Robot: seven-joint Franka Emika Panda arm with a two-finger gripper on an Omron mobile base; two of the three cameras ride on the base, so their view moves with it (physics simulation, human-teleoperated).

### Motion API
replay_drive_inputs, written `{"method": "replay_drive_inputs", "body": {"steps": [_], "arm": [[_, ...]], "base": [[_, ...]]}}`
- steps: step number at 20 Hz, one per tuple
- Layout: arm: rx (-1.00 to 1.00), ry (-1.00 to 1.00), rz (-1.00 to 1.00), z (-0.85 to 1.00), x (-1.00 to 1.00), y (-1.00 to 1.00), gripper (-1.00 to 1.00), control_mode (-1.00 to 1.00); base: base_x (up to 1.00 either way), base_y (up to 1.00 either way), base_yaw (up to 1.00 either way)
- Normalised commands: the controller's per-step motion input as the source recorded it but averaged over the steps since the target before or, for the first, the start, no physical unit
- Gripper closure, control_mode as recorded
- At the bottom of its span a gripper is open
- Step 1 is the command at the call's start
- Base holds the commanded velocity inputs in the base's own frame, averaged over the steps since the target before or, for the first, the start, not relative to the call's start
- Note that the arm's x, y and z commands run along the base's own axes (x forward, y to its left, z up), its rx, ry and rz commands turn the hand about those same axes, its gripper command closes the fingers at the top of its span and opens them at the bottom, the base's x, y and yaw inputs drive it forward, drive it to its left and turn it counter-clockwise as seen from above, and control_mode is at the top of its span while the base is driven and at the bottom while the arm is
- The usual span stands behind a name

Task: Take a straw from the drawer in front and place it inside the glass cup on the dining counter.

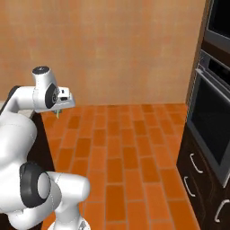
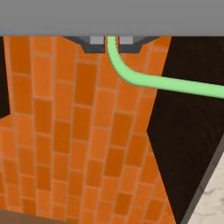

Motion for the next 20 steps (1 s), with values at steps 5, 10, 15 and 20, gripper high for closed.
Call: {"method": "replay_drive_inputs", "body": {"steps": [5, 10, 15, 20], "arm": [[0.00, 0.00, 0.00, 0.00, 0.00, 0.00, 1.00, 1.00], [0.00, 0.00, 0.00, 0.00, 0.00, 0.00, 1.00, 1.00], [0.00, 0.00, 0.00, 0.00, 0.00, 0.00, 1.00, 1.00], [0.00, 0.00, 0.00, 0.00, 0.00, 0.00, 1.00, 1.00]], "base": [[1.00, 0.00, 0.10], [1.00, 0.00, 0.10], [1.00, 0.00, 0.14], [1.00, 0.00, 0.27]]}}
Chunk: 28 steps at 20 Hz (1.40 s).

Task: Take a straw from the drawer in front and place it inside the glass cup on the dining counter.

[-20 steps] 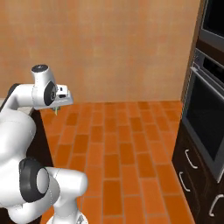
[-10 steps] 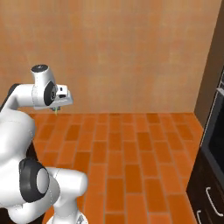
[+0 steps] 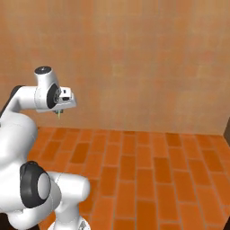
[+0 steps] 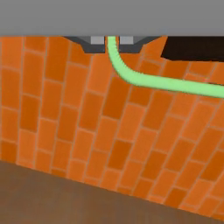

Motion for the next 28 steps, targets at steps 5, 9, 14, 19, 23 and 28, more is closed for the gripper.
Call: {"method": "replay_drive_inputs", "body": {"steps": [5, 9, 14, 19, 23, 28], "arm": [[0.00, 0.00, 0.00, 0.00, 0.00, 0.00, 1.00, 1.00], [0.00, 0.00, 0.00, 0.00, 0.00, 0.00, 1.00, 1.00], [0.00, 0.00, 0.00, 0.00, 0.00, 0.00, 1.00, 1.00], [0.00, 0.00, 0.00, 0.00, 0.00, 0.00, 1.00, 1.00], [0.00, 0.00, 0.00, 0.00, 0.00, 0.00, 1.00, 1.00], [0.00, 0.00, 0.00, 0.00, 0.00, 0.00, 1.00, 1.00]], "base": [[1.00, -0.07, 0.40], [1.00, -0.13, 0.45], [1.00, -0.14, 0.52], [1.00, -0.08, 0.63], [1.00, -0.07, 0.74], [1.00, -0.06, 0.76]]}}
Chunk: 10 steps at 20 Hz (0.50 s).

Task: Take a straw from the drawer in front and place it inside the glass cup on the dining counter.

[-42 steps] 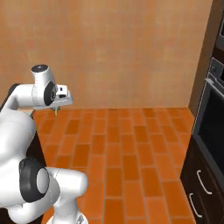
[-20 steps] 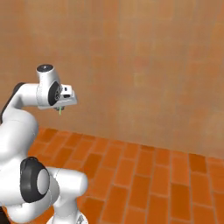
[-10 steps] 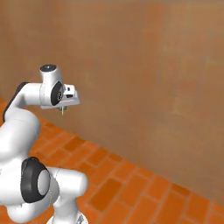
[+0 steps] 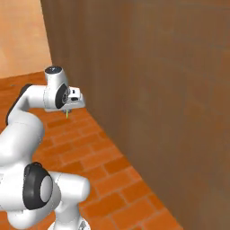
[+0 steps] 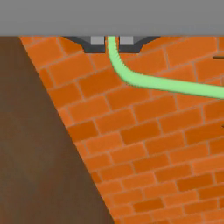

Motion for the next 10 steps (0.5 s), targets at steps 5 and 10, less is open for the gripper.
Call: {"method": "replay_drive_inputs", "body": {"steps": [5, 10], "arm": [[0.00, 0.00, 0.00, 0.00, 0.00, 0.00, 1.00, 1.00], [0.00, 0.00, 0.00, 0.00, 0.00, 0.00, 1.00, 1.00]], "base": [[1.00, -0.08, 0.75], [1.00, -0.12, 0.73]]}}
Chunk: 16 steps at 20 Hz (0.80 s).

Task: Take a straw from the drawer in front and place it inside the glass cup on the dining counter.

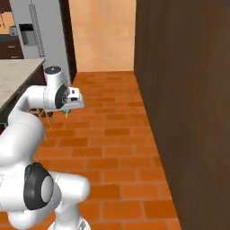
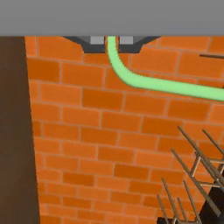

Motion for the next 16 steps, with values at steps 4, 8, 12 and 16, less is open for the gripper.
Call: {"method": "replay_drive_inputs", "body": {"steps": [4, 8, 12, 16], "arm": [[0.00, 0.00, 0.00, 0.00, 0.00, 0.00, 1.00, 1.00], [0.00, 0.00, 0.00, 0.00, 0.00, 0.00, 1.00, 1.00], [0.00, 0.00, 0.00, 0.00, 0.00, 0.00, 1.00, 1.00], [0.00, 0.00, 0.00, 0.00, 0.00, 0.00, 1.00, 1.00]], "base": [[1.00, -0.26, 0.69], [1.00, -0.47, 0.56], [1.00, -0.50, 0.50], [1.00, -0.52, 0.50]]}}
